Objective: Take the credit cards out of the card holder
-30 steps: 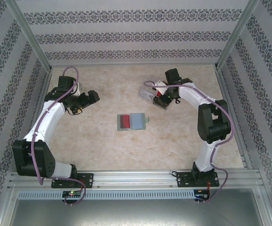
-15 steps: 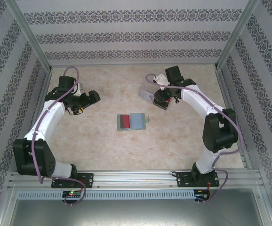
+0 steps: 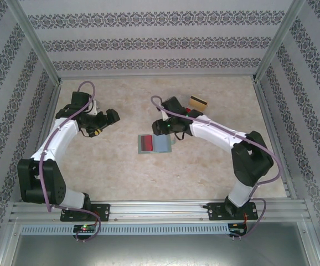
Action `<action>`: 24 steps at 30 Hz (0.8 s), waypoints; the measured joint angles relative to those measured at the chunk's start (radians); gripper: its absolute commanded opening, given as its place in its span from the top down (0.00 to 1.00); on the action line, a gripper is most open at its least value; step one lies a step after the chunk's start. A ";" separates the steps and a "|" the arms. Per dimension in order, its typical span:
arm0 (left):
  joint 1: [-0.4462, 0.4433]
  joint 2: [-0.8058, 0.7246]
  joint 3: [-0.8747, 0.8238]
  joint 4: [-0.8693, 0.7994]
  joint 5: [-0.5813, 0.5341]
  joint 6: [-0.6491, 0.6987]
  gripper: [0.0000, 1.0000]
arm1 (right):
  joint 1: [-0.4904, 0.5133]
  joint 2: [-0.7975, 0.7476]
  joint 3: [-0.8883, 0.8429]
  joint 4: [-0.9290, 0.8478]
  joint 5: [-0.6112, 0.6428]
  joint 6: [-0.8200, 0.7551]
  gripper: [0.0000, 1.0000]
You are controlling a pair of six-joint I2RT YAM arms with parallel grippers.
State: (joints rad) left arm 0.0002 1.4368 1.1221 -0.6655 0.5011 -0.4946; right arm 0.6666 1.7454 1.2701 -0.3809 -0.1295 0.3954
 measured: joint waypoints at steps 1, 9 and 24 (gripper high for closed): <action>0.000 0.002 -0.001 0.003 0.003 -0.003 0.00 | 0.011 0.014 -0.005 0.018 -0.013 0.034 0.52; -0.014 0.039 -0.014 0.029 0.027 -0.032 0.00 | 0.058 0.190 0.004 0.117 -0.088 0.277 0.64; -0.147 0.166 -0.021 0.135 0.065 -0.119 0.24 | 0.042 0.219 0.010 0.121 -0.066 0.361 0.73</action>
State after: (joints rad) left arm -0.1467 1.6028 1.1007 -0.5308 0.5663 -0.6140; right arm 0.7090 1.9648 1.2804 -0.2596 -0.1955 0.7567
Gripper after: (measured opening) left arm 0.814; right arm 0.289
